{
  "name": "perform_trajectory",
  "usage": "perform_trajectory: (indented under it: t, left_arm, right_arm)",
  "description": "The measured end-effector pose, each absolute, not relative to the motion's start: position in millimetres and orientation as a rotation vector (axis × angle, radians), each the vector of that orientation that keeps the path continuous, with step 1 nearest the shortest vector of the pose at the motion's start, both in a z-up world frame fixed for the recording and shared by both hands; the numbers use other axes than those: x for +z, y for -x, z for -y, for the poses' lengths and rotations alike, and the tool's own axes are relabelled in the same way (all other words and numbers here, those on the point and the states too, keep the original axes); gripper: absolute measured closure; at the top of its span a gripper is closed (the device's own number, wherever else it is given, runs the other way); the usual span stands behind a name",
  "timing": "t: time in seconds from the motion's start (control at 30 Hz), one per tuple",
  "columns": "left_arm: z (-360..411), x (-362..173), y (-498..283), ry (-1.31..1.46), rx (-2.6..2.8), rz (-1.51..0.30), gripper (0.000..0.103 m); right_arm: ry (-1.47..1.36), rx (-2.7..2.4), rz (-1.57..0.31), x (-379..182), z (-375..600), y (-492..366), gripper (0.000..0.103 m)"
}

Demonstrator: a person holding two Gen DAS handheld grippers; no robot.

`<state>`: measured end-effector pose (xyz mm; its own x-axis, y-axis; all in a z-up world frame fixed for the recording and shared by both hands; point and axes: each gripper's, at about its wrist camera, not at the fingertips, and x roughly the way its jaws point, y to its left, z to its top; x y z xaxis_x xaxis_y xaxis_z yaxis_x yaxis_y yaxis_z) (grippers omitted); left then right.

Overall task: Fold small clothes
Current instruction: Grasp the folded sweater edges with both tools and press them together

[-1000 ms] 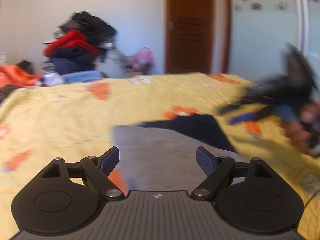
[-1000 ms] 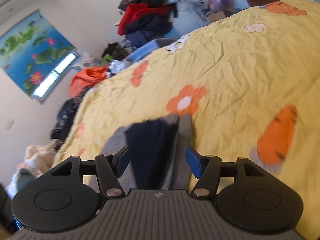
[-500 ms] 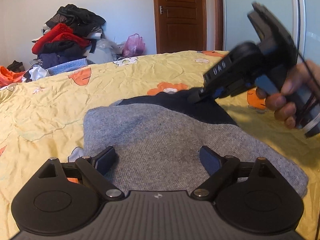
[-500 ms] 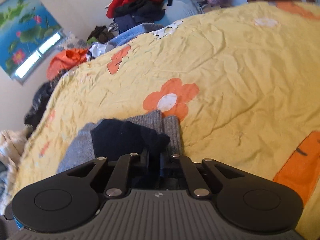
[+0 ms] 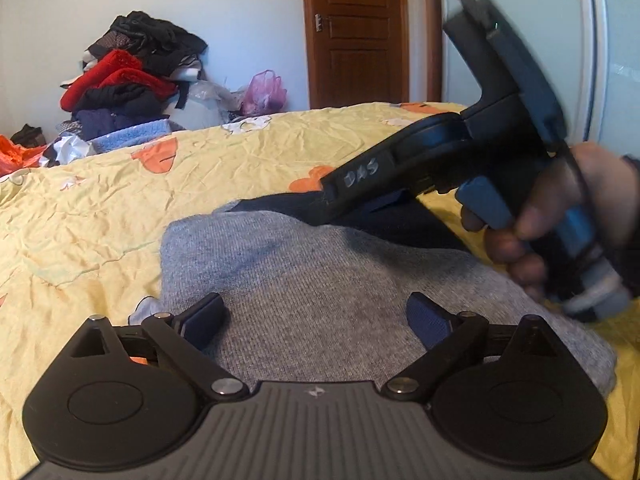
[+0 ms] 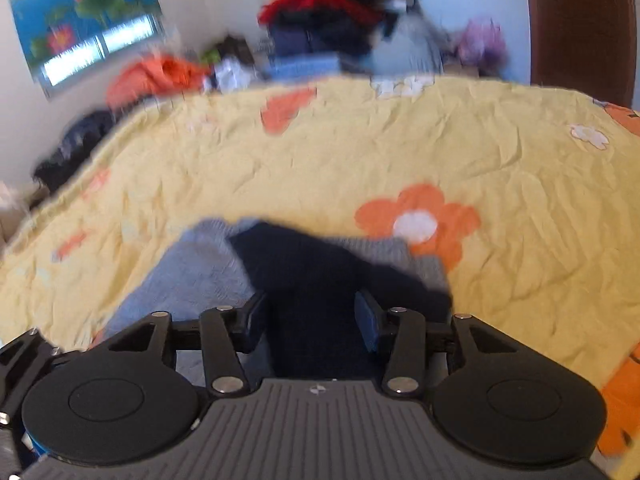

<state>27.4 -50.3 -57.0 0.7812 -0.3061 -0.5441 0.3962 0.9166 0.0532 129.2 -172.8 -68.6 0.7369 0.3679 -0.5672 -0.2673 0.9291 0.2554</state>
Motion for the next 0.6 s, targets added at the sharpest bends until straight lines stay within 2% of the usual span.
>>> perform_trajectory:
  t: [0.03,0.07,0.13,0.23,0.3,0.4,0.6]
  left_arm:
    - [47,-54,-25,-0.155,-0.391,-0.552,0.005]
    - [41,-49,-21,-0.136,-0.401,-0.545,0.005]
    - [20,-39,-11,-0.071,-0.413,-0.518,0.004]
    - [-9,-30,8,-0.042,-0.374,-0.468,0.004]
    - [-16,-30,27,-0.137,-0.346,-0.43,0.005]
    - [-13,-39,66,-0.305,-0.369,-0.408,0.004]
    - [-10,-63,101,-0.432,-0.394,-0.457,0.004]
  right_arm:
    - [-0.233,0.358,-0.661,-70,184,-133,0.058]
    - [-0.287,0.354,-0.685,-67,192,-137,0.064]
    - [-0.323,0.322,-0.718,-54,198,-133,0.067]
    - [-0.432,0.334,-0.648,-37,219,-97,0.054]
    - [-0.466,0.357,-0.623,-32,231,-72,0.044]
    - [-0.464,0.344,-0.654,-39,240,-55,0.043]
    - [-0.481,0.311,-0.686,-46,250,-68,0.044]
